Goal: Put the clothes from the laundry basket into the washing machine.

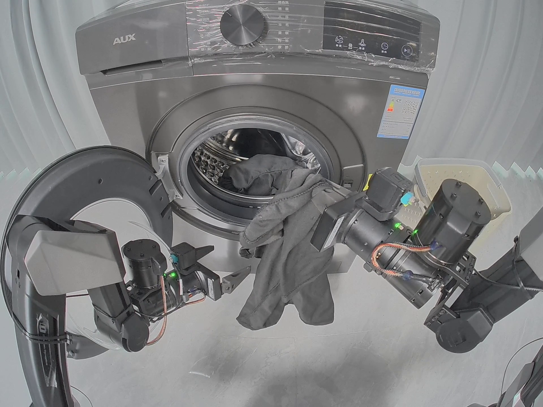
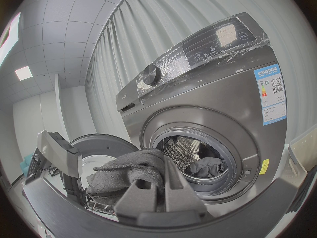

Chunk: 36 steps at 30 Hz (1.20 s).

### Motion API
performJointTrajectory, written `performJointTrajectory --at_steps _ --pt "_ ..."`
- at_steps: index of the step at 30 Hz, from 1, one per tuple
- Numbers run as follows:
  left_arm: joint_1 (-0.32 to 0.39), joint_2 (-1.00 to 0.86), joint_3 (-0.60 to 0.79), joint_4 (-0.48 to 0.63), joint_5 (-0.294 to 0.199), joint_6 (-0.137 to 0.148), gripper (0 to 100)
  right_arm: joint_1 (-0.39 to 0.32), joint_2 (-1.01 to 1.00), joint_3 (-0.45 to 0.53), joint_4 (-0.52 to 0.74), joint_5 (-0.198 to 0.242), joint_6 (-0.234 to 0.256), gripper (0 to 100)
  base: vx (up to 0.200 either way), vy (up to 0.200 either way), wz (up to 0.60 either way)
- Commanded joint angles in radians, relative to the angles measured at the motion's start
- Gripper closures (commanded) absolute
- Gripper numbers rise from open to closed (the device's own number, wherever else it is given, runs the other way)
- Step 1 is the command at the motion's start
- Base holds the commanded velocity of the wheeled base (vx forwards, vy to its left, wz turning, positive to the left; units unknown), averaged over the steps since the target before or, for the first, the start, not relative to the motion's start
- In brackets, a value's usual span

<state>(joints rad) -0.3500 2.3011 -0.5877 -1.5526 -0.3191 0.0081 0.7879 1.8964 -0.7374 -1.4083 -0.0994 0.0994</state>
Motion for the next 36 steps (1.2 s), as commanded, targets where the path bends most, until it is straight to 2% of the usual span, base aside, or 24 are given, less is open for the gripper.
performJointTrajectory --at_steps 1,32,33,36 --pt "-0.01 0.029 -0.027 0.0 0.002 0.0 0 0.008 -0.011 0.004 0.0 0.0 0.0 100 0.0 0.0 0.0" --pt "-0.092 0.156 -0.262 -0.001 -0.005 0.004 0 0.025 -0.031 0.055 -0.008 0.001 0.002 100 0.0 0.0 0.0" --pt "-0.092 0.158 -0.264 -0.001 -0.003 0.004 100 0.025 -0.031 0.055 -0.008 0.0 0.002 100 0.0 0.0 0.0" --pt "-0.09 0.164 -0.276 -0.001 -0.001 0.004 100 0.03 -0.031 0.056 -0.008 0.001 0.002 100 0.0 0.0 0.0"
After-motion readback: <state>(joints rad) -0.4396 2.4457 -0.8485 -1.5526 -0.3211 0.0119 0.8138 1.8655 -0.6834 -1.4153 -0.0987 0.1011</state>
